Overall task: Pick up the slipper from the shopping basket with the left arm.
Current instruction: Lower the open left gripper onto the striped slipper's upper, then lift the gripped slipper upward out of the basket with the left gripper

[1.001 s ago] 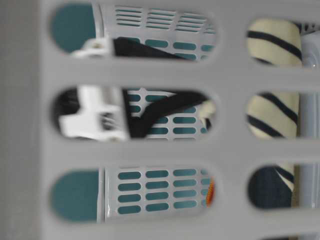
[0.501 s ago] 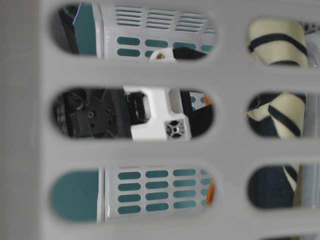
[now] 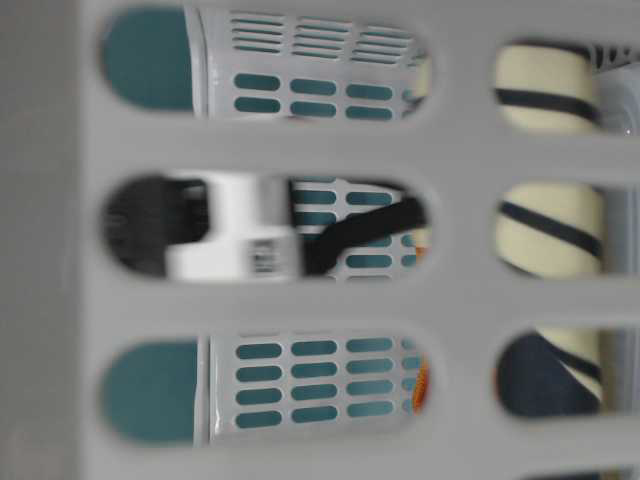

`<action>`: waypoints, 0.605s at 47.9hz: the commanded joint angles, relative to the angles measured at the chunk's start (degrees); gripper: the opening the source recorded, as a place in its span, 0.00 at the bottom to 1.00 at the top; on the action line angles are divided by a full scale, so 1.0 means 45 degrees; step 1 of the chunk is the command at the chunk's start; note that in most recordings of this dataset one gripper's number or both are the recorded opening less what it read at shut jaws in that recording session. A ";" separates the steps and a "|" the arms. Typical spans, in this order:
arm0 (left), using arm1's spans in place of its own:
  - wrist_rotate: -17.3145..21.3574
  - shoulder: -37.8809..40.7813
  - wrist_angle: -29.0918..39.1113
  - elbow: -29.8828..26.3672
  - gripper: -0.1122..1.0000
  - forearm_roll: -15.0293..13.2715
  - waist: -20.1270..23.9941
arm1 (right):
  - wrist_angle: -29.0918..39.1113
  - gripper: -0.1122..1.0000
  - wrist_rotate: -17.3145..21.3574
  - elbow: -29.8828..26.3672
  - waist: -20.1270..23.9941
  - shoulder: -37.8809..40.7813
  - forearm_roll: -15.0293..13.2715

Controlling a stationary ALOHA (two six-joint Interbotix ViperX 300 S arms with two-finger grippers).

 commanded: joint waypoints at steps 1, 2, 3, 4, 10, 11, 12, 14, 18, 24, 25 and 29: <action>0.0000 -0.0488 0.1055 -0.1172 0.15 0.0039 0.0000 | -0.0078 0.09 0.0000 -0.0059 0.0020 0.0078 0.0059; 0.0000 -0.0469 0.1328 -0.1387 0.15 0.0039 0.0000 | -0.0078 0.09 0.0000 -0.0059 0.0020 0.0078 0.0039; 0.0000 -0.0449 0.1602 -0.1641 0.15 0.0039 0.0020 | -0.0078 0.09 0.0020 -0.0078 0.0020 0.0078 0.0039; 0.0000 -0.0430 0.1855 -0.1895 0.15 0.0039 0.0000 | -0.0078 0.09 0.0000 -0.0059 0.0020 0.0059 0.0039; 0.0020 -0.0371 0.3535 -0.3711 0.15 0.0039 -0.0020 | -0.0078 0.09 0.0020 -0.0059 0.0020 0.0059 0.0059; 0.0020 -0.0352 0.3789 -0.4023 0.15 0.0039 0.0000 | -0.0078 0.09 0.0020 -0.0059 0.0020 0.0059 0.0059; 0.0039 -0.0312 0.4043 -0.4355 0.15 0.0039 -0.0020 | -0.0078 0.09 0.0020 -0.0059 0.0020 0.0059 0.0039; 0.0039 -0.0234 0.4766 -0.5195 0.15 0.0039 -0.0020 | -0.0078 0.09 0.0000 -0.0059 0.0020 0.0078 0.0039; 0.0020 -0.0039 0.5879 -0.6543 0.15 0.0039 -0.0020 | -0.0078 0.09 0.0000 -0.0059 0.0020 0.0078 0.0039; 0.0039 0.0313 0.7266 -0.8672 0.15 0.0039 -0.0039 | -0.0078 0.09 0.0020 -0.0039 0.0020 0.0059 0.0039; 0.0039 0.0391 0.7422 -0.9160 0.15 0.0039 -0.0039 | -0.0078 0.09 0.0020 -0.0039 0.0020 0.0059 0.0039; 0.0078 0.0586 0.7617 -1.0176 0.15 0.0078 -0.0039 | -0.0078 0.09 0.0020 -0.0020 0.0020 0.0059 0.0039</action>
